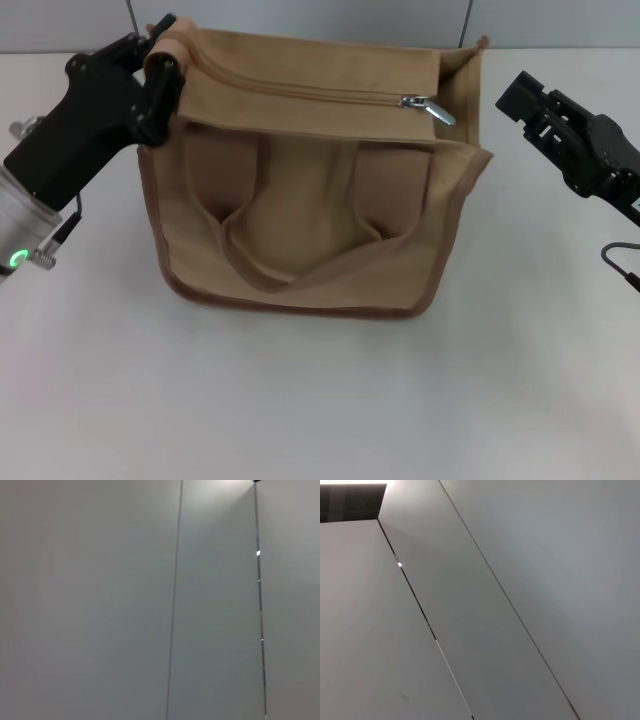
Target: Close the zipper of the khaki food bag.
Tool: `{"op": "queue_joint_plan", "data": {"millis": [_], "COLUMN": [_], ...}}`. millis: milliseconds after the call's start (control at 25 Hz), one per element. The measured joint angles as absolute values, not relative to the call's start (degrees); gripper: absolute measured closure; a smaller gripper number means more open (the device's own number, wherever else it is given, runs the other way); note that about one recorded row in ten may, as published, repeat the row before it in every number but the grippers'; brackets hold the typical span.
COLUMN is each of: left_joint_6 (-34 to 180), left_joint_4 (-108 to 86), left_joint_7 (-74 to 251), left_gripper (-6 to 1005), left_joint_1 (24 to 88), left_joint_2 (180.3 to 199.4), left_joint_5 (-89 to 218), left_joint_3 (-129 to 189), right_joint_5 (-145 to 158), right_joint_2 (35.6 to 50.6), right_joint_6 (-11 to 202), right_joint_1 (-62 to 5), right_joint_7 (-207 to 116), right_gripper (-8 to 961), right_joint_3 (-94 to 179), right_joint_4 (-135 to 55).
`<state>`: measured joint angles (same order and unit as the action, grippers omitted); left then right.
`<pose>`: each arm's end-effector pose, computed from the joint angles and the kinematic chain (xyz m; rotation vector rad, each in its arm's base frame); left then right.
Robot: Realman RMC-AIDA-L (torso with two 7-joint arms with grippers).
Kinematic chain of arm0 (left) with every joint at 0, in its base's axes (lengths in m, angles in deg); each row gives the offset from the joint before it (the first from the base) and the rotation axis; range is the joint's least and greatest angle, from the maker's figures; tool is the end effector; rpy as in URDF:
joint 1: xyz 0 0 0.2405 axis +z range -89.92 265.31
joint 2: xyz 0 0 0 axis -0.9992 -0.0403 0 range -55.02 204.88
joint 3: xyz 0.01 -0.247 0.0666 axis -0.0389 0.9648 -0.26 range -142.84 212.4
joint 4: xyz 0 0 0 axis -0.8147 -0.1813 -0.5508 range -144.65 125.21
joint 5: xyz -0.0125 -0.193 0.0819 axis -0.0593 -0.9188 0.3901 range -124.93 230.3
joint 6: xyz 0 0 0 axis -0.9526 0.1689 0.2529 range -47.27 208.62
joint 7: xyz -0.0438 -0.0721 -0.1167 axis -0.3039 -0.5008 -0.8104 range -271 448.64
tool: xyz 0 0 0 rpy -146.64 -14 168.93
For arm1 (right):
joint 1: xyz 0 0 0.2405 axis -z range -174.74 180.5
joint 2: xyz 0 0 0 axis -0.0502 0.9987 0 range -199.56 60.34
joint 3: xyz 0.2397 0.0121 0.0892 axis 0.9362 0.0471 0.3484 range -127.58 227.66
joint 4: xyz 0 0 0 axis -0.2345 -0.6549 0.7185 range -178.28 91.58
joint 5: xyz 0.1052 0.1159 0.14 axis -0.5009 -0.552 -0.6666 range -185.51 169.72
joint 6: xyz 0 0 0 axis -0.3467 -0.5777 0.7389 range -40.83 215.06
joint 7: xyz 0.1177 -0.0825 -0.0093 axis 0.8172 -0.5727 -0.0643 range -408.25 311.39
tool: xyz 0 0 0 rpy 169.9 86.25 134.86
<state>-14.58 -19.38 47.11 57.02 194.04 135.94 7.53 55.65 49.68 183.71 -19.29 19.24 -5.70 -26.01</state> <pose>-0.2511 0.3225 0.0046 -2.0453 -0.3143 -1.3060 0.2587 0.2891 0.0000 -2.1661 0.7584 1.5350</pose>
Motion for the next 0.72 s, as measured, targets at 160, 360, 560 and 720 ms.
{"op": "queue_joint_plan", "data": {"millis": [160, 360, 560, 720], "left_joint_6": [-12.5, -12.8, -15.0, -19.2], "left_joint_4": [-19.2, -19.1, -19.8, -22.0], "left_joint_7": [47.0, 46.5, 45.6, 46.5], "left_gripper": [940, 791, 621, 460], "left_joint_1": [59.4, 64.6, 72.2, 76.8], "left_joint_2": [193.99, 193.80, 193.48, 193.09], "left_joint_5": [136.0, 135.9, 135.4, 136.2], "left_joint_3": [7.4, 8.5, 10.5, 9.5], "right_joint_5": [55.6, 55.6, 56.1, 58.0], "right_joint_2": [49.59, 49.71, 49.79, 49.87], "right_joint_6": [183.6, 185.6, 192.2, 194.3], "right_joint_1": [-19.4, -19.2, -19.2, -19.9], "right_joint_7": [18.5, 14.6, 2.4, -3.3], "right_gripper": [606, 433, 350, 303], "right_joint_3": [-5.7, -5.6, -6.3, -9.4], "right_joint_4": [-26.6, -26.8, -29.3, -29.6]}}
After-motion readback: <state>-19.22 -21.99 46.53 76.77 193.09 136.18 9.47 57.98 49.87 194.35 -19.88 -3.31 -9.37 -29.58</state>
